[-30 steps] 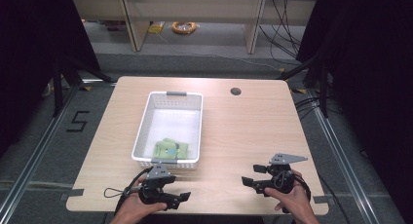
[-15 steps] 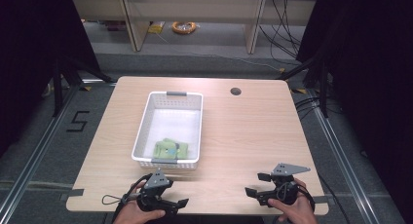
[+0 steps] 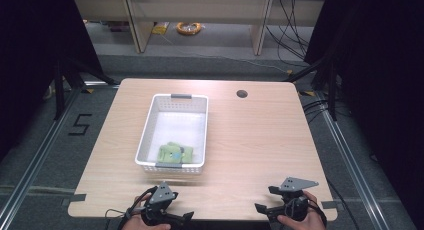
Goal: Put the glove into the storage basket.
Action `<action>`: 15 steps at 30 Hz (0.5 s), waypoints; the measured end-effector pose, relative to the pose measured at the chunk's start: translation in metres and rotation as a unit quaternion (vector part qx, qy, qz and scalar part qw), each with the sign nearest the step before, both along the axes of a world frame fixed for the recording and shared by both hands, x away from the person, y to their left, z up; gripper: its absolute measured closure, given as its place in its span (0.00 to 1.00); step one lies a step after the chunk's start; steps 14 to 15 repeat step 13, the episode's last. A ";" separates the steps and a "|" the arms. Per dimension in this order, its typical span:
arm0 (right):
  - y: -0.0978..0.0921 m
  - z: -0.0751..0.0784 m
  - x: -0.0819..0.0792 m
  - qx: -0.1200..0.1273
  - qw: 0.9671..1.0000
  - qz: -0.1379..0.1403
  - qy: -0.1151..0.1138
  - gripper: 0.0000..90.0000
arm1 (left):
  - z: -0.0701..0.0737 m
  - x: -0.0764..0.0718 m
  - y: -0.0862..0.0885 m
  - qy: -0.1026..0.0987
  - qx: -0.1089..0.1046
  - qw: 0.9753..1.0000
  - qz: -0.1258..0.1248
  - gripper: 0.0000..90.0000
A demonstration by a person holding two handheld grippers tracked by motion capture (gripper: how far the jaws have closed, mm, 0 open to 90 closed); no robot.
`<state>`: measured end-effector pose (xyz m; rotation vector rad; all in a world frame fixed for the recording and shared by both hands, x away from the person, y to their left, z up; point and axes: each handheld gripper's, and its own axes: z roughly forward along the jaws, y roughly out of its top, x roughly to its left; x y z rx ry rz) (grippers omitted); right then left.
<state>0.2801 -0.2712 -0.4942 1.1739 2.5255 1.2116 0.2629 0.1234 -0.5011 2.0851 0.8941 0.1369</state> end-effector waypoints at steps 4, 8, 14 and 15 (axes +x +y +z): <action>0.000 -0.003 0.001 -0.005 1.000 0.009 -0.004 0.19 | 0.000 0.001 0.002 -0.006 -0.006 1.000 0.016 0.19; 0.004 -0.005 0.000 -0.006 1.000 0.013 0.008 0.20 | 0.001 0.004 0.006 -0.005 -0.006 1.000 0.020 0.19; 0.003 -0.006 0.000 -0.012 1.000 0.015 0.002 0.20 | 0.000 0.004 0.005 -0.009 -0.008 1.000 0.023 0.19; 0.003 -0.006 0.000 -0.012 1.000 0.015 0.002 0.20 | 0.000 0.004 0.005 -0.009 -0.008 1.000 0.023 0.19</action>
